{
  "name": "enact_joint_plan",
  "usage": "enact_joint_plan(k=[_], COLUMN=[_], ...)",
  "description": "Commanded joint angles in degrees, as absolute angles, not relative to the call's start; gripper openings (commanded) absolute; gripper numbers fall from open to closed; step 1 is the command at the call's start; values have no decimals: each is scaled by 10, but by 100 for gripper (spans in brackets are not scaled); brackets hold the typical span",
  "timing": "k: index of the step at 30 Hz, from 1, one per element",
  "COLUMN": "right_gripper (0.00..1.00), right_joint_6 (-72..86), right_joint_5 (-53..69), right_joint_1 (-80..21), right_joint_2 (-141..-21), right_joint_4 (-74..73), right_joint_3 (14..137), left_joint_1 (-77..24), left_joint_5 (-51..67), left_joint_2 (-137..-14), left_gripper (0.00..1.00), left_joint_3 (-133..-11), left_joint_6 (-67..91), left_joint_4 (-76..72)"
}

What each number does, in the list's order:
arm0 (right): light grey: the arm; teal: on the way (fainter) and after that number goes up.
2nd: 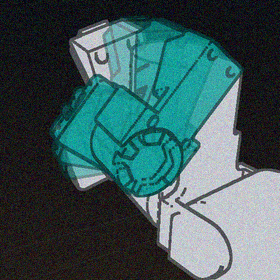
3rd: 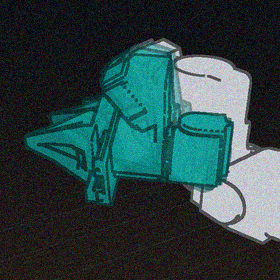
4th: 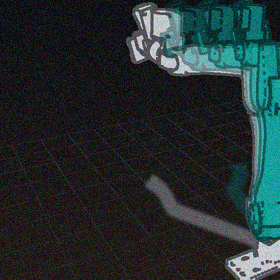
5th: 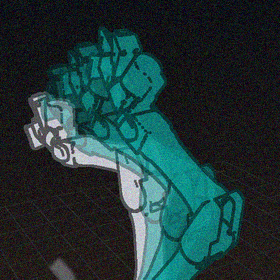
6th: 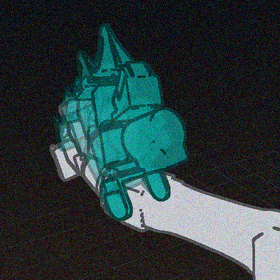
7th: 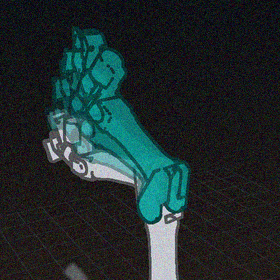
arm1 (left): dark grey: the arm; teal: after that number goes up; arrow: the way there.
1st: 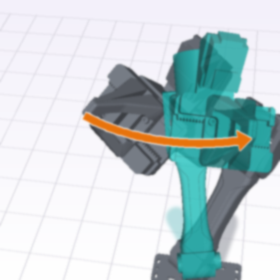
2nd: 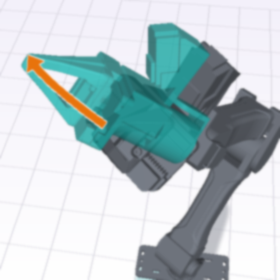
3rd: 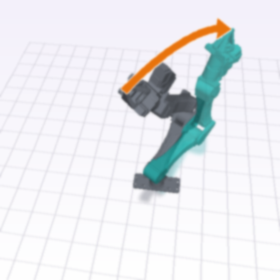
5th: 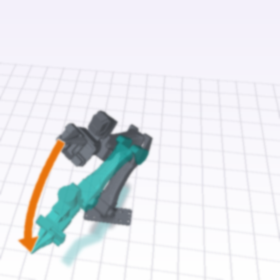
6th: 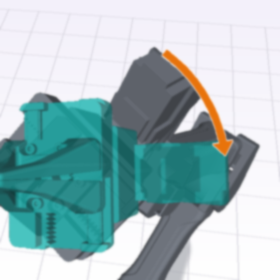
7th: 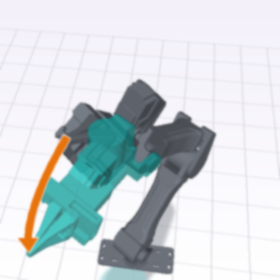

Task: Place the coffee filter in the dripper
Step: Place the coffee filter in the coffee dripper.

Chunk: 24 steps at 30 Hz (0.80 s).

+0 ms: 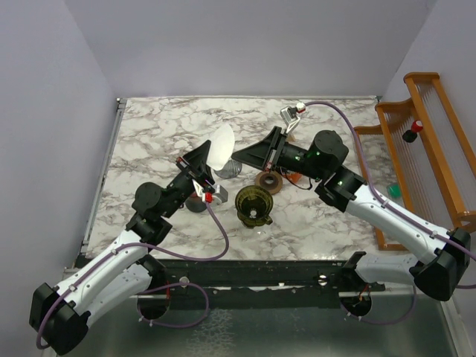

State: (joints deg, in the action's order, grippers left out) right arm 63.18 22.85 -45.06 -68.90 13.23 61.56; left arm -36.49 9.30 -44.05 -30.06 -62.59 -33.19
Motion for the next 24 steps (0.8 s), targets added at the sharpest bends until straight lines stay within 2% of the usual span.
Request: enact_joint_plan(k=[1,6,24], right_gripper=[22,16,17], right_joint_6=[636,640,636], right_joint_5=[246,249,235], right_joint_1=[-455,-456,-463], right_joint_2=[-696,-699,-693], right_joint_4=[159,169,184], right_joint_3=[608,603,587], left_joint_1=[-366,-366,-366], left_joint_5=[110,114,126], left_joint_2=[-442,-442,-448], left_gripper=[0,0,0], left_joint_3=[-293,-293,-301], left_joint_6=[-614,-605,-553], left_joint_4=[-343,-343,-349])
